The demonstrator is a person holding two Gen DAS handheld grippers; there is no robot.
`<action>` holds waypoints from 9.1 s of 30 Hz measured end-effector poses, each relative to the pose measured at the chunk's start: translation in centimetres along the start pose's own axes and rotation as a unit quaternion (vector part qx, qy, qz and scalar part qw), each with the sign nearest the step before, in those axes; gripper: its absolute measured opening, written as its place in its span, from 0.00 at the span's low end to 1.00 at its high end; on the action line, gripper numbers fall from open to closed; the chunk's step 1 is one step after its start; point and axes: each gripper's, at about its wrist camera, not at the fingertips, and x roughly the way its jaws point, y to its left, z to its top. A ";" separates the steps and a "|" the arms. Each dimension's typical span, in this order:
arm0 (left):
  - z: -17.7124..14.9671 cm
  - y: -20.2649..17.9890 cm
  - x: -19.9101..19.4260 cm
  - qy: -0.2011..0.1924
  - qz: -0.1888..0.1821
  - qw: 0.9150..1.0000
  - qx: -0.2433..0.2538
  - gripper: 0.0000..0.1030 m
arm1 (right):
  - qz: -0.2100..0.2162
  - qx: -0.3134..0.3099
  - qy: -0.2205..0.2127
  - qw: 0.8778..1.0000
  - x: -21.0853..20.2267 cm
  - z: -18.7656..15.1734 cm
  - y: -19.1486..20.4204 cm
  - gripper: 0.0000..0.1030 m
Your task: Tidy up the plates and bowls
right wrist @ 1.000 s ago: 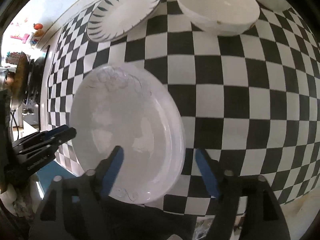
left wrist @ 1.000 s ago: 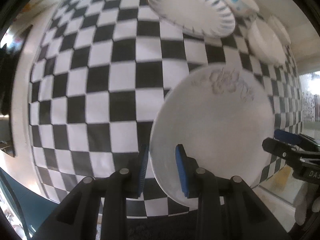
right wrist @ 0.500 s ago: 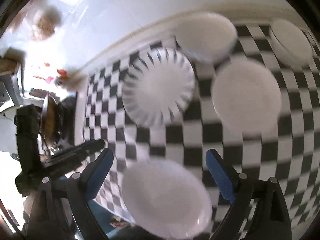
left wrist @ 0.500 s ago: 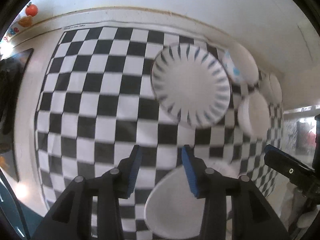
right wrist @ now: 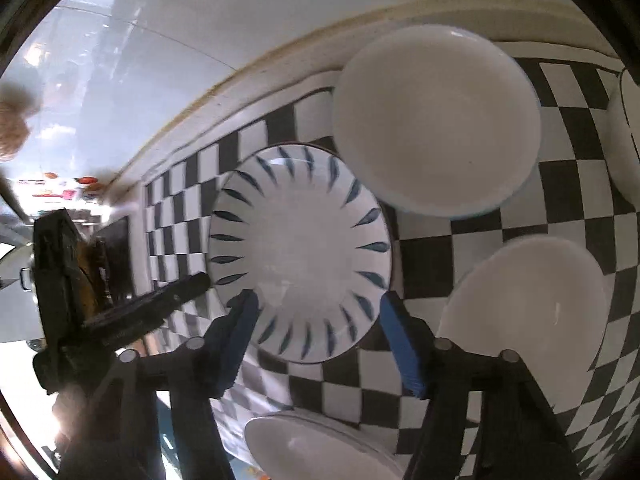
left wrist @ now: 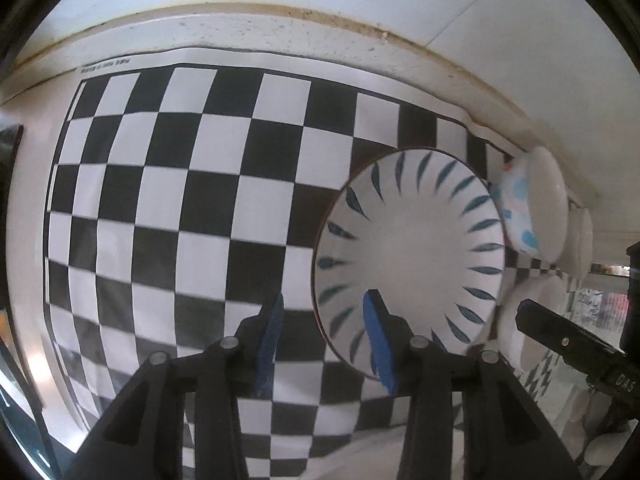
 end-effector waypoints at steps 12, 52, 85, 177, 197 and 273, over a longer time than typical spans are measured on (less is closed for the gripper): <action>2.6 -1.2 2.9 0.036 0.011 0.999 0.031 0.28 | -0.057 -0.011 0.020 0.998 3.6 1.5 -0.3 0.37; -1.6 1.9 3.0 0.001 0.026 0.999 0.034 0.15 | -0.064 -0.059 0.033 0.996 6.6 0.8 1.4 0.15; -13.4 -2.8 -5.7 -0.050 0.009 0.995 0.081 0.15 | -0.001 -0.067 -0.010 0.998 -5.2 -11.1 -0.7 0.13; -25.8 -6.4 -8.4 -0.070 0.084 0.984 0.140 0.83 | -0.135 -0.042 -0.080 0.987 -11.6 -26.6 1.3 0.89; -31.9 -7.9 -17.8 -0.103 0.070 0.983 0.138 0.83 | -0.184 -0.063 -0.159 0.968 -21.2 -34.4 7.1 0.89; -11.7 -25.4 5.9 0.044 0.020 0.985 0.164 0.09 | -0.036 0.046 -0.042 0.997 -8.6 -7.6 -18.5 0.10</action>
